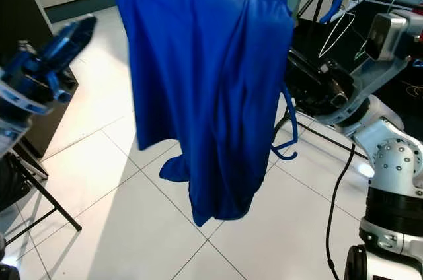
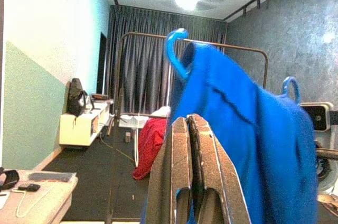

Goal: Hang hanger

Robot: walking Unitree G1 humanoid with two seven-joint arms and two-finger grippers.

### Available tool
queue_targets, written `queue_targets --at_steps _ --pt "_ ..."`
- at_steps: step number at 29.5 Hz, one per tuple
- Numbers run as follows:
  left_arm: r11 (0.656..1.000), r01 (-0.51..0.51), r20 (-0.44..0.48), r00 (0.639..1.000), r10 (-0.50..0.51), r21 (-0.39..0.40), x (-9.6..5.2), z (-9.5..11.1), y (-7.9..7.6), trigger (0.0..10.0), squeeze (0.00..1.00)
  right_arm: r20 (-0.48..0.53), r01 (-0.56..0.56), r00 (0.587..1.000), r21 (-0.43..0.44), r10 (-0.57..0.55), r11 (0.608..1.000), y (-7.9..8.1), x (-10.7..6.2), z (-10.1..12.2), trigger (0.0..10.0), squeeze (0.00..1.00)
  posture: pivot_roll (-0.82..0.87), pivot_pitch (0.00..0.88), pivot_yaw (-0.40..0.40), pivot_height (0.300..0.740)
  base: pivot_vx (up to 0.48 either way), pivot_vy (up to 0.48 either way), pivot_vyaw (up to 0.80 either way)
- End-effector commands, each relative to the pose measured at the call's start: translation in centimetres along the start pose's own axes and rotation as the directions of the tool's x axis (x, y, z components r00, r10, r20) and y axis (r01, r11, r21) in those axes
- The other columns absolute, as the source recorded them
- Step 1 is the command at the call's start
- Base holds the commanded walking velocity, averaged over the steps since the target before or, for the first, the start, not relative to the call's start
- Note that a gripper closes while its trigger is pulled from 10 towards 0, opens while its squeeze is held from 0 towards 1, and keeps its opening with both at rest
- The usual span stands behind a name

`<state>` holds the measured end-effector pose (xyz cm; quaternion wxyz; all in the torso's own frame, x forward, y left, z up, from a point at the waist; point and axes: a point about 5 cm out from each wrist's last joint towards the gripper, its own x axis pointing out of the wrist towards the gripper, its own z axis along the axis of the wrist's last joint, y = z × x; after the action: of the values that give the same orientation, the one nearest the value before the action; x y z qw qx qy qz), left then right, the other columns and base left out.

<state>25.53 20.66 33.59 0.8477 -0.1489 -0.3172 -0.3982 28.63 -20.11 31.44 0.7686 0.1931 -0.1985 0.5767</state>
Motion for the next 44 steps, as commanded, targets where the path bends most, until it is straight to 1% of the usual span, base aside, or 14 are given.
queue_targets --at_steps 1,6,8,9,10,11,12,13,14,15,17,23,35,44 --pt "1.000 0.017 0.019 1.000 -0.018 0.014 0.2 0.6 -0.1 0.0 0.00 0.013 0.019 1.000 -0.032 -0.018 0.999 -0.2 0.2 0.4 10.0 0.00 -0.01 0.071 0.000 0.740 0.000 0.000 0.00" --pt "0.999 0.032 0.019 0.999 -0.031 -0.010 0.3 0.3 -0.3 0.0 0.00 0.008 0.043 0.999 -0.033 -0.043 0.999 -0.5 0.2 0.2 10.0 0.00 -0.01 0.067 0.001 0.740 0.000 0.000 0.00" --pt "0.999 0.045 -0.014 0.999 -0.045 -0.024 0.4 -0.5 -0.6 0.0 0.00 0.005 0.004 1.000 -0.022 -0.003 1.000 -0.1 0.5 0.2 10.0 0.00 -0.01 0.063 0.004 0.740 0.000 0.000 0.00" --pt "0.999 0.045 -0.014 0.999 -0.045 -0.024 0.4 -0.5 -0.6 0.0 0.00 0.005 0.004 1.000 -0.022 -0.003 1.000 -0.1 0.5 0.2 10.0 0.00 -0.01 0.063 0.004 0.740 0.000 0.000 0.00" --pt "0.999 0.035 -0.054 0.998 -0.035 -0.005 0.4 -1.3 -0.6 8.9 0.00 0.003 -0.020 1.000 -0.015 0.021 1.000 0.2 0.6 0.1 10.0 0.00 -0.01 0.063 0.004 0.740 0.000 0.000 0.00" --pt "1.000 0.022 -0.089 0.996 -0.020 0.019 0.4 -1.9 -0.6 10.0 0.00 0.001 -0.039 0.999 -0.010 0.039 0.999 0.5 0.8 0.1 10.0 0.00 -0.01 0.063 0.004 0.740 0.000 0.000 0.00" --pt "1.000 0.022 -0.089 0.996 -0.020 0.019 0.4 -1.9 -0.6 10.0 0.00 0.001 -0.039 0.999 -0.010 0.039 0.999 0.5 0.8 0.1 10.0 0.00 -0.01 0.063 0.004 0.740 0.000 0.000 0.00" --pt "0.999 0.024 -0.124 0.992 -0.020 0.028 0.4 -2.6 -0.7 10.0 0.34 -0.001 -0.057 0.998 -0.006 0.057 0.998 0.7 0.9 0.0 10.0 0.00 -0.01 0.060 0.004 0.740 0.000 0.000 0.00" --pt "0.999 0.035 -0.152 0.988 -0.030 0.032 0.5 -3.2 -0.8 10.0 1.00 -0.002 -0.068 0.998 -0.004 0.068 0.998 0.9 1.0 0.0 10.0 0.00 -0.01 0.058 0.004 0.740 0.000 0.000 0.00" --pt "0.999 0.035 -0.152 0.988 -0.030 0.032 0.5 -3.2 -0.8 10.0 1.00 -0.002 -0.068 0.998 -0.004 0.068 0.998 0.9 1.0 0.0 10.0 0.00 -0.01 0.058 0.004 0.740 0.000 0.000 0.00" --pt "0.998 0.049 -0.194 0.980 -0.039 0.046 0.6 -3.9 -1.0 10.0 1.00 -0.003 -0.083 0.997 -0.001 0.083 0.997 1.0 1.1 0.0 10.0 0.00 -0.01 0.056 0.005 0.740 0.000 0.000 0.00" --pt "0.996 0.050 -0.223 0.974 -0.032 0.077 0.6 -4.3 -0.8 10.0 1.00 -0.005 -0.096 0.995 0.001 0.096 0.995 1.1 1.3 0.0 10.0 0.00 -0.01 0.056 0.005 0.740 0.000 0.000 0.00" --pt "0.978 -0.016 -0.230 0.971 0.065 0.209 -0.2 -3.1 0.8 10.0 1.00 0.002 -0.130 0.992 0.016 0.130 0.991 1.5 1.6 -0.1 10.0 0.00 -0.01 0.067 0.002 0.740 0.000 0.000 0.00" --pt "0.966 -0.044 -0.231 0.967 0.105 0.255 -0.5 -2.7 1.4 10.0 1.00 0.002 -0.139 0.990 0.019 0.139 0.990 1.6 1.6 -0.1 10.0 0.00 -0.01 0.070 0.001 0.740 0.000 0.000 0.00"
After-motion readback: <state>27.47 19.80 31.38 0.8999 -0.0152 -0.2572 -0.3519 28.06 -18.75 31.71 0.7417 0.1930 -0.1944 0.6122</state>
